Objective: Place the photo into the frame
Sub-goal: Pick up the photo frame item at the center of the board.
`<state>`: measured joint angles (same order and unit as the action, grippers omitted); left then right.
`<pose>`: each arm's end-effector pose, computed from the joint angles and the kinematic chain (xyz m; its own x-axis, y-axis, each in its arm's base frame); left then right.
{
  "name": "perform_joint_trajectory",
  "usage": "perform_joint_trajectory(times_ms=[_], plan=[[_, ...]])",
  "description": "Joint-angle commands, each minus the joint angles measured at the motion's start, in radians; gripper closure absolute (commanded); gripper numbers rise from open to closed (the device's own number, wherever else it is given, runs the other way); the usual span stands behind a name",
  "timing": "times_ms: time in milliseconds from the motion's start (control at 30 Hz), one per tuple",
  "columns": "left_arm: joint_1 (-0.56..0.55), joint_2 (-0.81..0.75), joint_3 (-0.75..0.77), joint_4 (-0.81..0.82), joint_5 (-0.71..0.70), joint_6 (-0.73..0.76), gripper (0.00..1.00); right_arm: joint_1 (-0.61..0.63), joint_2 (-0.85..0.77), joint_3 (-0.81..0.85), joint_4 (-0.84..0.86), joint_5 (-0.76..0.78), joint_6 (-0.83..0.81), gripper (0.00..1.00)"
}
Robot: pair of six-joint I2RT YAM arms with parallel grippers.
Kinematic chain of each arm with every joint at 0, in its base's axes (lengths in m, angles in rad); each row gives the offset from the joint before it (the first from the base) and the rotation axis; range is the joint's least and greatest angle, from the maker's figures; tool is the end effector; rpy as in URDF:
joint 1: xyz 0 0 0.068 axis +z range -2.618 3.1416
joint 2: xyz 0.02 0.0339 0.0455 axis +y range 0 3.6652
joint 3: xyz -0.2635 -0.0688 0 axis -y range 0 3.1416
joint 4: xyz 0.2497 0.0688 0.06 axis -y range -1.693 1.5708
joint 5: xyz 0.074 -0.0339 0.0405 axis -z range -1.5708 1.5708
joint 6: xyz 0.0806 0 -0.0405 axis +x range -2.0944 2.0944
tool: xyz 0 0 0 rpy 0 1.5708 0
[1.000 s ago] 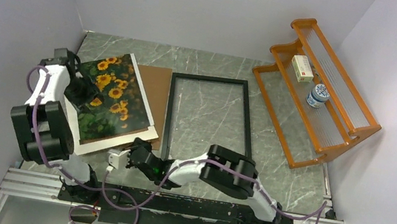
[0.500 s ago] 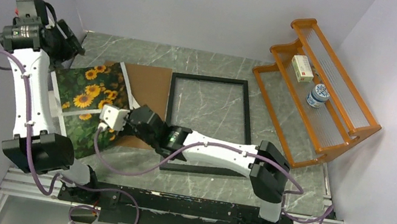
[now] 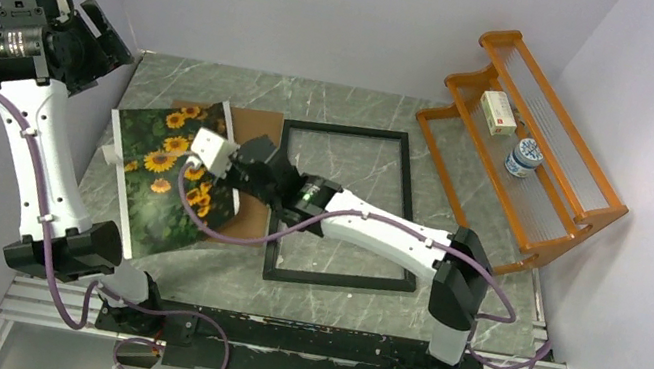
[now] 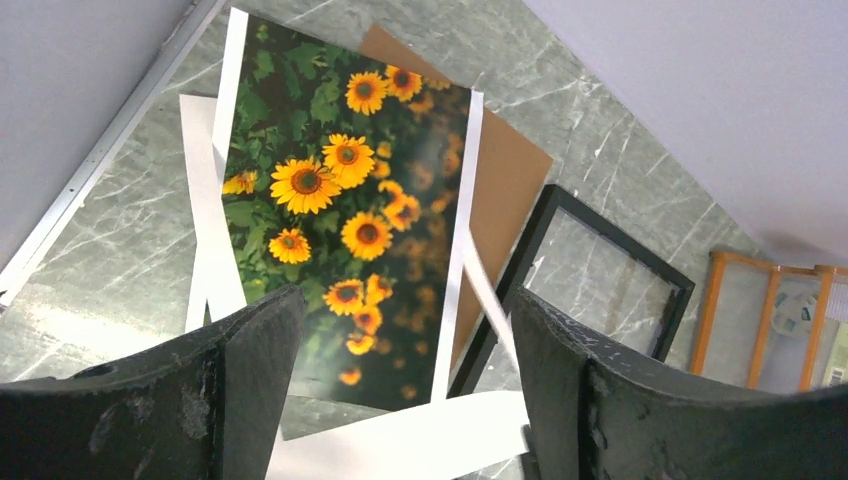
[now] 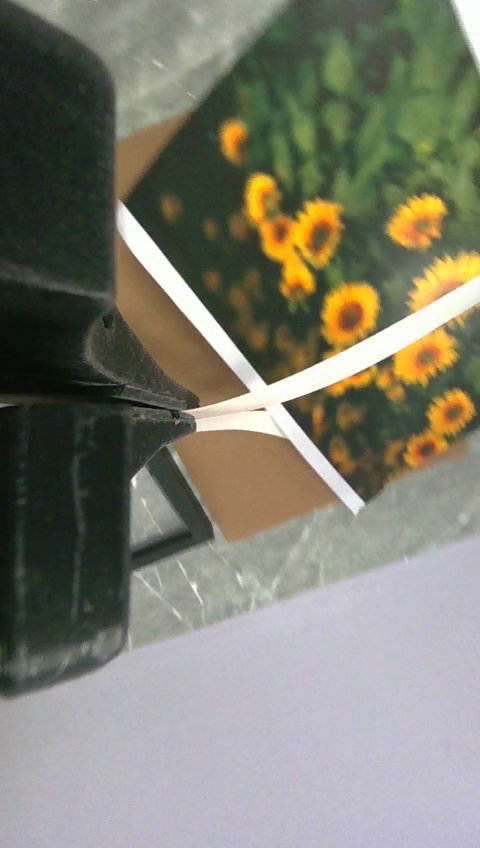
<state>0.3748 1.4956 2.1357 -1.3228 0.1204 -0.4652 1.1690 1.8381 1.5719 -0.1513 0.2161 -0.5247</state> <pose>0.2680 0.0950 0.4763 -0.4006 -0.6362 -0.6594 -0.5107 0.7525 -0.4158 0.2059 0.4404 0.2979 0.2747 -0.6047 -0.7476 -0.7911 0.2998 -0.5332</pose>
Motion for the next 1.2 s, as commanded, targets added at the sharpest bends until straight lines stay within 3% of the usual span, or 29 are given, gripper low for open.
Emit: perform_joint_trajectory(times_ms=[0,433,900,1167], plan=[[0.004,-0.014,0.029,-0.010,0.044,-0.002,0.19,-0.035,-0.050,0.125,0.083,0.075,0.021,1.00],[0.004,-0.051,0.209,-0.007,-0.073,-0.025,0.17,-0.117,0.016,0.246,0.274,0.231,-0.020,1.00],[0.004,-0.151,0.177,0.112,-0.112,-0.056,0.13,-0.202,0.160,0.379,0.507,0.373,-0.127,1.00],[0.004,-0.202,0.093,0.146,-0.056,-0.062,0.13,-0.230,0.173,0.463,0.529,0.316,-0.130,1.00]])
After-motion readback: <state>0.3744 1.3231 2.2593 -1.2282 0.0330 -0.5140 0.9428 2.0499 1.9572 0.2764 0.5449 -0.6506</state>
